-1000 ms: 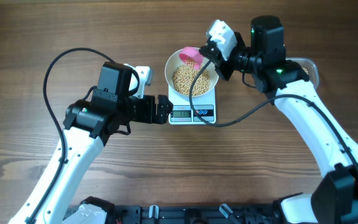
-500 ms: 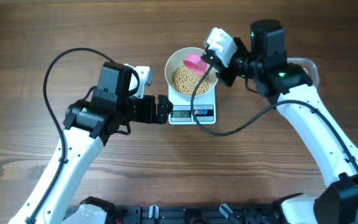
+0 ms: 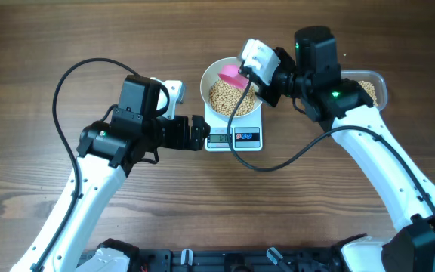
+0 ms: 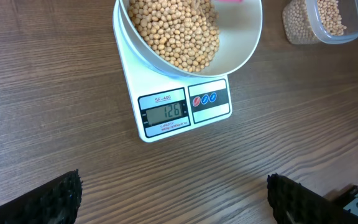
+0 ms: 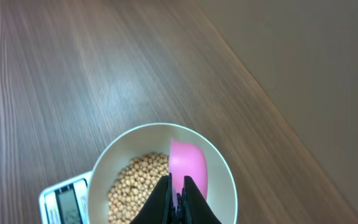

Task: Scoop item into bowl and weigh 150g on scale
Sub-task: 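Tip the pink scoop to pour soybeans into the white bowl, then raise the emptied pink scoop and move it right to the tub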

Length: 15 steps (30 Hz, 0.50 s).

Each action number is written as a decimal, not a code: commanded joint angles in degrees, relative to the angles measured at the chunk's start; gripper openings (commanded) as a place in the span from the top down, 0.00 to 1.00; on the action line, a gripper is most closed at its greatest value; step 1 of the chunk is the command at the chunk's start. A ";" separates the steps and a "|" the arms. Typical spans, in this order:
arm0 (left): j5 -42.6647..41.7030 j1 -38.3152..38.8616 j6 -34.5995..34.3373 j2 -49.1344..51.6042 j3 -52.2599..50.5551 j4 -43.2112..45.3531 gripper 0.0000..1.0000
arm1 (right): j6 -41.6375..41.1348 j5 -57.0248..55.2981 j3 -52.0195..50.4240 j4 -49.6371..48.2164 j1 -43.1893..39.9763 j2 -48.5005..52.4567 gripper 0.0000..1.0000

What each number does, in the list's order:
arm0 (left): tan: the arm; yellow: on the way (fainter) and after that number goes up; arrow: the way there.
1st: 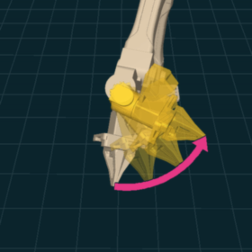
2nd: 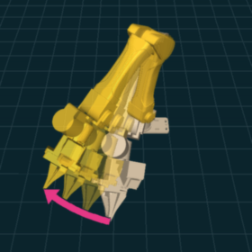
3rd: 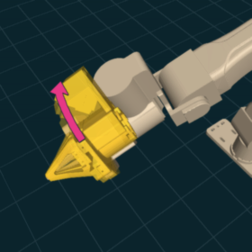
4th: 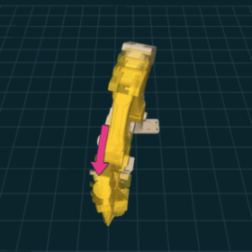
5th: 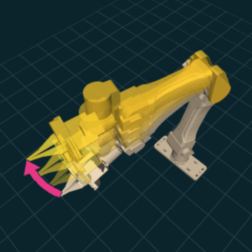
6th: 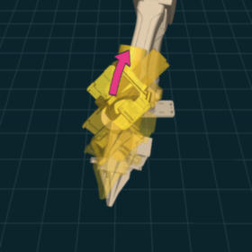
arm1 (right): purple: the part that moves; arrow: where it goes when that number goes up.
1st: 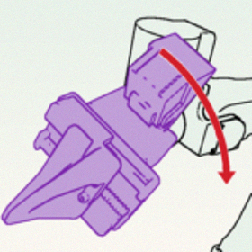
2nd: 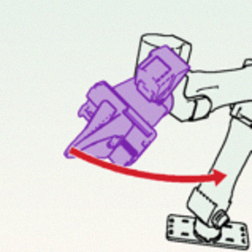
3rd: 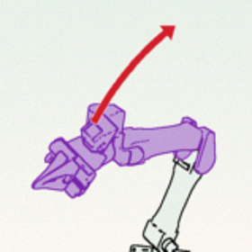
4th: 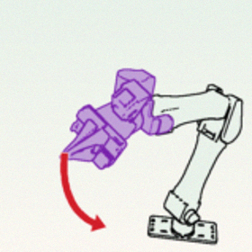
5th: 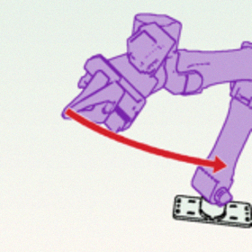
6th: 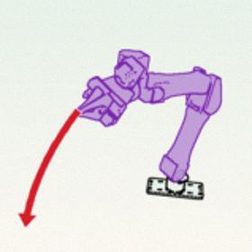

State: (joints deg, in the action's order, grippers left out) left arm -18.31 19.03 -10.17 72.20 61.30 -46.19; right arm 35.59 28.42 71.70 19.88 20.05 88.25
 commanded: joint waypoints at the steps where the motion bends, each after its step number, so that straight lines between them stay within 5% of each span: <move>1: -0.68 0.24 0.90 0.13 -0.39 0.15 0.00 | -13.25 0.09 0.24 -1.42 0.13 -1.90 0.96; 9: -0.68 0.24 0.90 0.13 -0.39 0.15 0.00 | -35.69 0.09 0.24 -2.82 -2.64 -1.92 0.96; 15: -0.68 0.24 0.90 0.13 -0.39 0.15 0.00 | -44.83 0.11 0.24 -4.24 -11.78 -3.43 0.96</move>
State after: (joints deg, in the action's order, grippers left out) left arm -18.28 19.03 -10.17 72.20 61.30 -46.19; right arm 0.32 28.42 71.70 16.38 14.20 87.64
